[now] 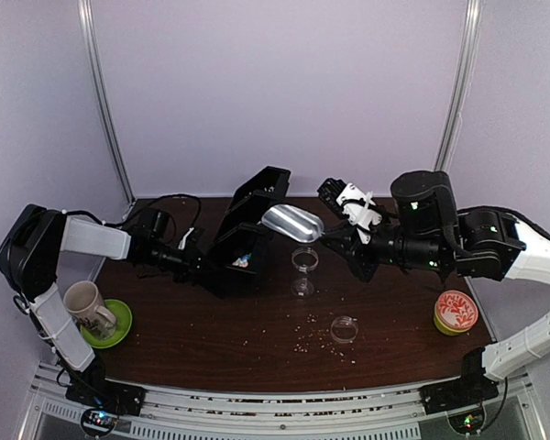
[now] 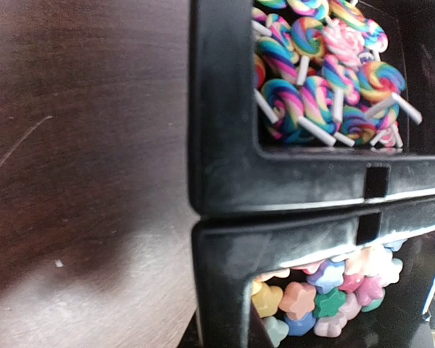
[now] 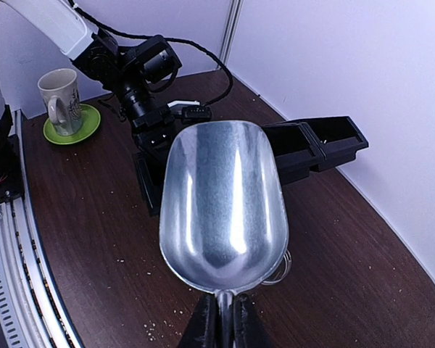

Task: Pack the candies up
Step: Adjust the fake candies in the storage box, then scoop the fake candies from the storage box, then place the fake candies in the packing bottle.

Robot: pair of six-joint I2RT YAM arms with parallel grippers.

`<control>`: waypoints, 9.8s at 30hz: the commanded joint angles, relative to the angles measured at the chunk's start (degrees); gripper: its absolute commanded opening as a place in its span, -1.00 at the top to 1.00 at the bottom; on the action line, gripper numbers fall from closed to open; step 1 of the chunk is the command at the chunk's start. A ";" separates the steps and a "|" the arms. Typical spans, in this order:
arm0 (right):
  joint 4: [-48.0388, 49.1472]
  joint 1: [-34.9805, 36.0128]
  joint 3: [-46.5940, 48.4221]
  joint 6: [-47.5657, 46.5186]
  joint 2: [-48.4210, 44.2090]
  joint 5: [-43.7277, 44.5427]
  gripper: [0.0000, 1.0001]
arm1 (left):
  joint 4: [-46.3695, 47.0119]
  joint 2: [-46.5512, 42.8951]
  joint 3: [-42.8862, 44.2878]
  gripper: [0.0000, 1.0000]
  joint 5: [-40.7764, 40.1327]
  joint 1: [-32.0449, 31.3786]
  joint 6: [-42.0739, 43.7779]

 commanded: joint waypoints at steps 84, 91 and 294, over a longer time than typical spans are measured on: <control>-41.79 2.38 57.15 -0.54 56.08 0.06 1.00 | -32.69 -10.71 20.02 1.00 -51.14 -10.14 26.45; -44.11 2.09 60.48 -0.64 61.30 0.24 1.00 | -32.73 -11.02 20.16 1.00 -52.20 -10.87 26.41; 0.98 -9.43 -12.14 6.58 4.79 9.06 1.00 | -24.19 -18.74 11.79 1.00 -45.46 -3.47 21.40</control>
